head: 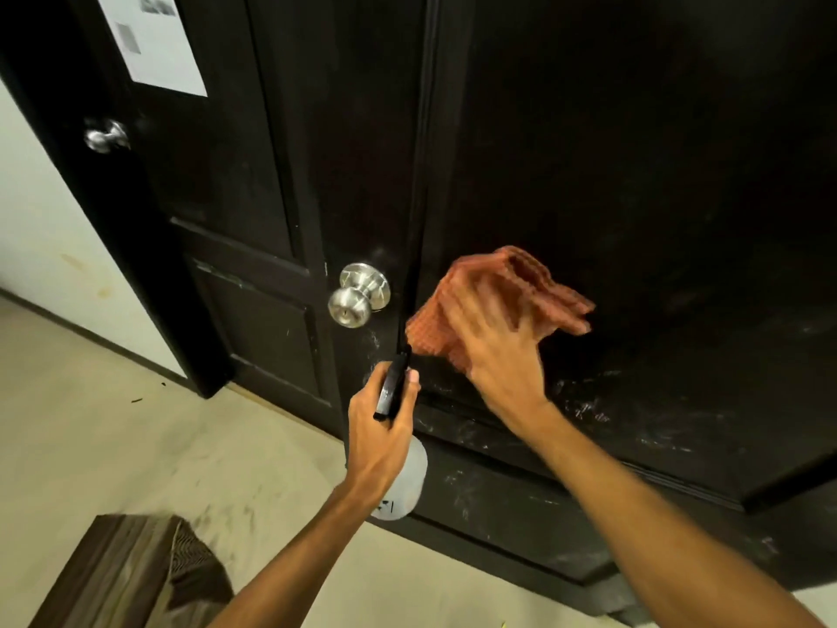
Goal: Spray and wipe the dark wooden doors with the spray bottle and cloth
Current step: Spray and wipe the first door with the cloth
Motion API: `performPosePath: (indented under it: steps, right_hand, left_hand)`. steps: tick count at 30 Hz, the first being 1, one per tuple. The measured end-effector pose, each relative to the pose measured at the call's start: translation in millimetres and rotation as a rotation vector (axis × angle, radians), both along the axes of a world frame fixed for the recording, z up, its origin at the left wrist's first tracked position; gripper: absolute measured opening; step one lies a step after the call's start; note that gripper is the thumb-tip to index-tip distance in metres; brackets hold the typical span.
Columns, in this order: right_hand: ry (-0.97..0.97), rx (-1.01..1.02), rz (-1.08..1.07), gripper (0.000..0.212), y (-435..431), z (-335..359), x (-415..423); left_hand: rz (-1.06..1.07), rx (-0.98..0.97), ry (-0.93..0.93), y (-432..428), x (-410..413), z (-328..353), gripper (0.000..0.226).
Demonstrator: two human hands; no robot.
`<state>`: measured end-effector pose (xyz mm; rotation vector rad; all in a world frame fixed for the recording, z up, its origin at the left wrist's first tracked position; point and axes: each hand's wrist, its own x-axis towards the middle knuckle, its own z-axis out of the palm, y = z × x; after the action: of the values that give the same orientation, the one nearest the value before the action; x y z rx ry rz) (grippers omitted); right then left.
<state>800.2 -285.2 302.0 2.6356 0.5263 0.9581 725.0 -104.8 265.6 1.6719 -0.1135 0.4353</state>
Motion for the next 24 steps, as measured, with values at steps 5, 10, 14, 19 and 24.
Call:
performPosePath:
  steps: [5,10,14,19,24]
  right_hand:
    - [0.307,-0.205,0.036,0.056,1,-54,-9]
    - [-0.018,0.053,-0.049,0.095,19,-11,15]
    - [0.263,-0.202,0.018,0.098,-1,-81,-18]
    - [0.03,0.09,-0.118,0.076,-75,-19,-23]
    - [-0.114,0.325,-0.228,0.102,-77,-30,-35]
  left_hand:
    - [-0.024,-0.034,0.037,16,-4,-9,0.017]
    - [-0.01,-0.03,0.059,20,-6,-19,0.018]
    - [-0.048,-0.012,0.061,19,-10,-26,0.02]
    - [-0.092,0.018,0.037,4,-10,-30,0.032]
    - [-0.105,0.022,0.034,-29,-20,-27,0.036]
